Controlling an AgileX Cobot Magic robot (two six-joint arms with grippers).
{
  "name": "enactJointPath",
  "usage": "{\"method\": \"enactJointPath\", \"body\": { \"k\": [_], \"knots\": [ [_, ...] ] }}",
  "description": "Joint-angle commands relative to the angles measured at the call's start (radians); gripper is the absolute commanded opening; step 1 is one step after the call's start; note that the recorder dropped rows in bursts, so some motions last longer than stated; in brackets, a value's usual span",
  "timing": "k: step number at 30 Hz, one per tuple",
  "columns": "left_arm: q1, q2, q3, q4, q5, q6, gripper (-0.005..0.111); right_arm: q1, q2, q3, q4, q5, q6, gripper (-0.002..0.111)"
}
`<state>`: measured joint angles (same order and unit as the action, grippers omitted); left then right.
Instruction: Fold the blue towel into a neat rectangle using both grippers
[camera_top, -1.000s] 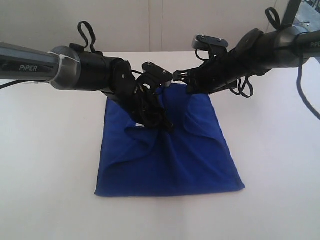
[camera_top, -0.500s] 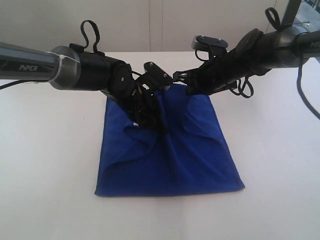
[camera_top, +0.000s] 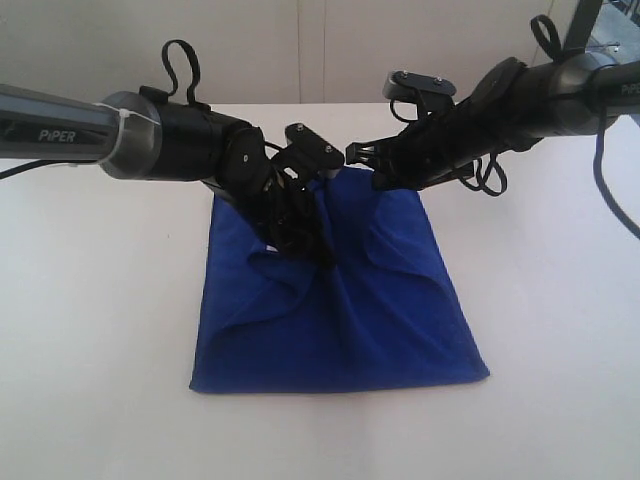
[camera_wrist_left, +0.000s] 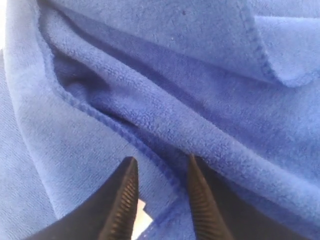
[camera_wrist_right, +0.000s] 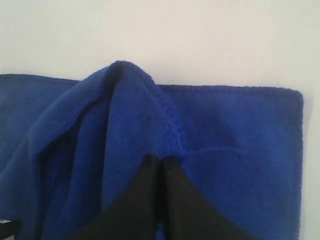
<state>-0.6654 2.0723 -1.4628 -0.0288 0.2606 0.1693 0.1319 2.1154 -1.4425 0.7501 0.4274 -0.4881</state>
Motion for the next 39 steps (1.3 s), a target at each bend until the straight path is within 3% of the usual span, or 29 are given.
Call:
{"method": "enactJointPath", "body": {
  "k": [1,8,15,20,28,34,39],
  "knots": [
    [-0.008,0.003,-0.002,0.043,0.028,-0.009,0.038,-0.001,-0.009,-0.003,-0.007,-0.003,-0.007,0.0],
    [-0.008,0.009,-0.002,0.097,0.024,-0.009,0.001,-0.001,-0.009,-0.003,-0.007,-0.003,-0.007,0.0],
    [0.006,-0.054,-0.006,0.205,0.026,-0.014,0.0,-0.001,-0.009,-0.003,-0.007,-0.003,-0.007,0.0],
    [0.065,-0.127,-0.006,0.217,0.079,-0.037,0.0,-0.003,-0.015,-0.003,-0.014,0.015,-0.007,0.0],
    [0.095,-0.215,-0.004,0.217,0.13,-0.08,0.0,-0.003,-0.123,-0.003,-0.177,0.083,-0.007,0.0],
    [0.095,-0.349,-0.003,0.213,0.297,-0.058,0.0,-0.003,-0.27,0.001,-0.318,0.239,-0.007,0.0],
    [0.095,-0.479,0.008,-0.026,0.406,0.15,0.0,-0.001,-0.383,0.001,-0.325,0.411,-0.028,0.0]
  ]
}}
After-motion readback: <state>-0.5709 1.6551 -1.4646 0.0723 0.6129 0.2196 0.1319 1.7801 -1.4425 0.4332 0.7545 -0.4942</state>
